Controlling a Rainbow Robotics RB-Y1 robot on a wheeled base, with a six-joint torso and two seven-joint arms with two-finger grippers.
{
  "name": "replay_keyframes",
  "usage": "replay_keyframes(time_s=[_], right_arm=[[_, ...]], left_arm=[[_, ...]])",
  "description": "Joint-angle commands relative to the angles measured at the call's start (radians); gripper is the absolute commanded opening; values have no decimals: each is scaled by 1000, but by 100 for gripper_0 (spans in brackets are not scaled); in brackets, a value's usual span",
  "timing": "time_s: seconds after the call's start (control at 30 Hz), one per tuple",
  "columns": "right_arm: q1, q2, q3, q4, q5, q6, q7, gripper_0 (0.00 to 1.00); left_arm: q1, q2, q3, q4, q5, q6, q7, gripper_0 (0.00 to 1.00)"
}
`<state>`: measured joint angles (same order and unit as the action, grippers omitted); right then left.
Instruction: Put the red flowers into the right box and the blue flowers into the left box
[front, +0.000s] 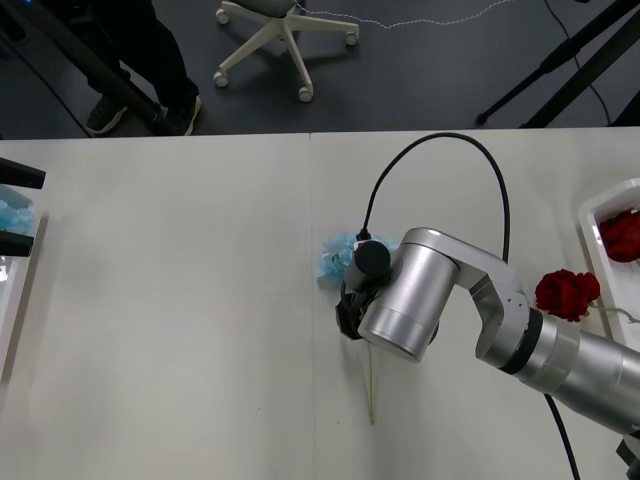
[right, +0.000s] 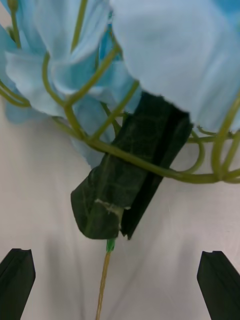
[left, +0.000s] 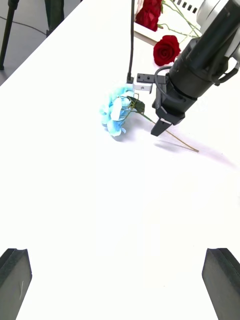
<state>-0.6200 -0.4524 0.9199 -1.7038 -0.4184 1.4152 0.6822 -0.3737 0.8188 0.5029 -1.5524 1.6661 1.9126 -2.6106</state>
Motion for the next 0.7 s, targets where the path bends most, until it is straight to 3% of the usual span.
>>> replay_keyframes(time_s=[0.03, 0.27, 0.37, 0.43, 0.57, 0.7], right_arm=[[-35, 29, 17, 10, 15, -19, -56, 94], [-35, 37, 31, 52, 27, -58, -56, 94], [-33, 37, 36, 58, 30, -64, -56, 83], [-35, 37, 36, 58, 30, -64, -59, 47], [-33, 37, 37, 69, 30, -67, -62, 3], [-33, 37, 40, 81, 32, -88, -66, 0]], left_arm=[[-30, 45, -3, -12, 12, 5, -65, 100], [-30, 45, -3, -12, 12, 5, -65, 100], [-30, 45, -3, -12, 12, 5, -65, 100], [-30, 45, -3, -12, 12, 5, -65, 100], [-30, 45, -3, -12, 12, 5, -65, 100], [-30, 45, -3, -12, 12, 5, -65, 100]])
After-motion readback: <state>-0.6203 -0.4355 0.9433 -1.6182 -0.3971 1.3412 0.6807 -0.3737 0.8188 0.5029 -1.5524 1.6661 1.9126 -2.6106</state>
